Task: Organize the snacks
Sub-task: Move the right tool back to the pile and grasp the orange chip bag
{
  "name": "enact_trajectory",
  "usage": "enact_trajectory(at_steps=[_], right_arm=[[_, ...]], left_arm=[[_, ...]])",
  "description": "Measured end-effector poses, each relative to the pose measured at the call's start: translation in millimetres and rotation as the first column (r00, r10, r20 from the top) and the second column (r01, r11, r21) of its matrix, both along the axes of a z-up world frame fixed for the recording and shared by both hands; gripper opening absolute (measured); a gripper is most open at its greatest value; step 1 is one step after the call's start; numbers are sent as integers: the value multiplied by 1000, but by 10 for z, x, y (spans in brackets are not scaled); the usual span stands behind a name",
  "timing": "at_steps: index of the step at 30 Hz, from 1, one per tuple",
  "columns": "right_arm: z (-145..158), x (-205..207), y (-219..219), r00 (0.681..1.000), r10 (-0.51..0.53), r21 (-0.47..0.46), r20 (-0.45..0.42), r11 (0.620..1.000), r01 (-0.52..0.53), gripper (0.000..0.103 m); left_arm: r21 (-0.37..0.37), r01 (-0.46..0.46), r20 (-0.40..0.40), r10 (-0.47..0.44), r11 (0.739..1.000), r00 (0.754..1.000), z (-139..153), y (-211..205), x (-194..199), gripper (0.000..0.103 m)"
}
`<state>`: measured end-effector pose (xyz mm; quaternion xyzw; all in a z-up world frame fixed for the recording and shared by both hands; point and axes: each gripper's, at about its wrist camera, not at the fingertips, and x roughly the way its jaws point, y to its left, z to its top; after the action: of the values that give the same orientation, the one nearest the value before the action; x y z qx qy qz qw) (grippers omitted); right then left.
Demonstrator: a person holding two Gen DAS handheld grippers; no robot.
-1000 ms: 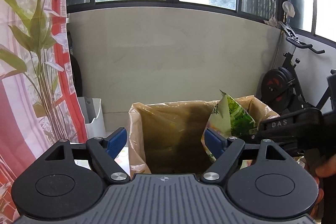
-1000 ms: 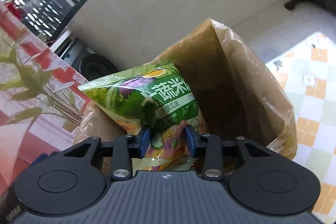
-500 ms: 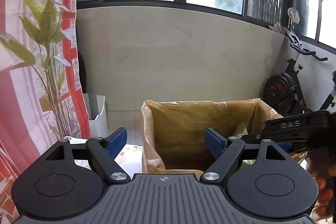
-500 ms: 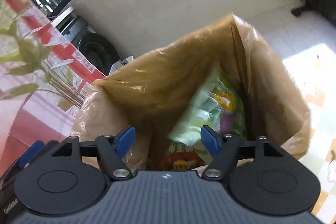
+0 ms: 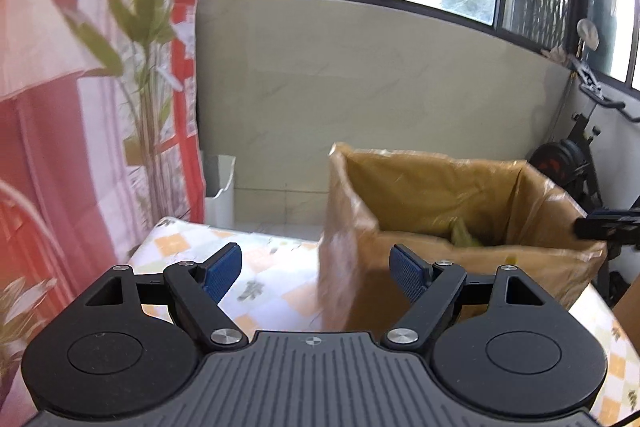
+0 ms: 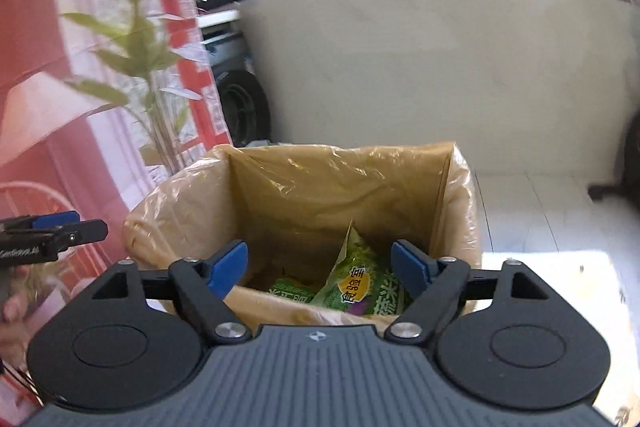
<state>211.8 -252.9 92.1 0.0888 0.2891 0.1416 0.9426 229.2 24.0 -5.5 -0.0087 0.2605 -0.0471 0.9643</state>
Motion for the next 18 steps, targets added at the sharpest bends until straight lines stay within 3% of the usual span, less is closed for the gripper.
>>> enact_trajectory(at_steps=[9,18], right_arm=[[-214,-352,-223,999,2,38,41,999,-4,93],[-467,-713,-189,994,49,58,102,997,-55,95]], left_arm=[[-20,-53,-10,53,998,999,-133,205,-329,83],[-4,-57,-62,57,998,996,-492,171,-651,83]])
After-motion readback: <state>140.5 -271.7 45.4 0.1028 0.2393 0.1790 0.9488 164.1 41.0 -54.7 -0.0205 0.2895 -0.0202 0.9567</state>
